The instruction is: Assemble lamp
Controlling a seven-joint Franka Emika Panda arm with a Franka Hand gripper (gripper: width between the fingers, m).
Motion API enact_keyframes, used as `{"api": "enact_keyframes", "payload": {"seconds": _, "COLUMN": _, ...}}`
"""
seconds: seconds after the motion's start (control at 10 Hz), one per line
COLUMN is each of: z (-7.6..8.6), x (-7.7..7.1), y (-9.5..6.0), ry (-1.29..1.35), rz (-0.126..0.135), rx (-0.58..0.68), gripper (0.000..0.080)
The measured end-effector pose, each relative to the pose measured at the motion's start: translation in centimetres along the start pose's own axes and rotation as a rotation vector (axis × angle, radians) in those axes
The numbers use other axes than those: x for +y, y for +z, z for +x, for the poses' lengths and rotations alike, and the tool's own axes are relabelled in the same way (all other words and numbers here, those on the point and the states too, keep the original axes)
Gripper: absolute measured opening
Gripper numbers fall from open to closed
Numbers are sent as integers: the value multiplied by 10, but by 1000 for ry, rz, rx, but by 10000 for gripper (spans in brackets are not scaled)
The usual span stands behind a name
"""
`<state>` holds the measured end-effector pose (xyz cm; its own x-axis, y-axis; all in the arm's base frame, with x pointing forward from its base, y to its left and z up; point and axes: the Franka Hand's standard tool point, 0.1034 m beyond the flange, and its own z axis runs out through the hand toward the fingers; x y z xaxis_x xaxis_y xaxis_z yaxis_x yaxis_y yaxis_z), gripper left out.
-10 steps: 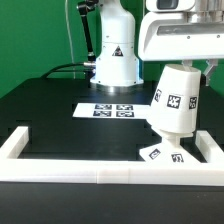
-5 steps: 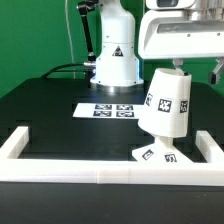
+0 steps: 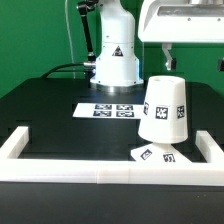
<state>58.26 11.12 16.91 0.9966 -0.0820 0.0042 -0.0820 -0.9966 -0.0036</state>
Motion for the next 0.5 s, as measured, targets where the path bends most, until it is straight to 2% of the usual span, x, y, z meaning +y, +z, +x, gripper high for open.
{"api": "enact_keyframes", "payload": {"seconds": 0.5, "z": -3, "x": 0, "y": 4, "ry": 6, "rz": 2, "rx": 6, "gripper": 698}}
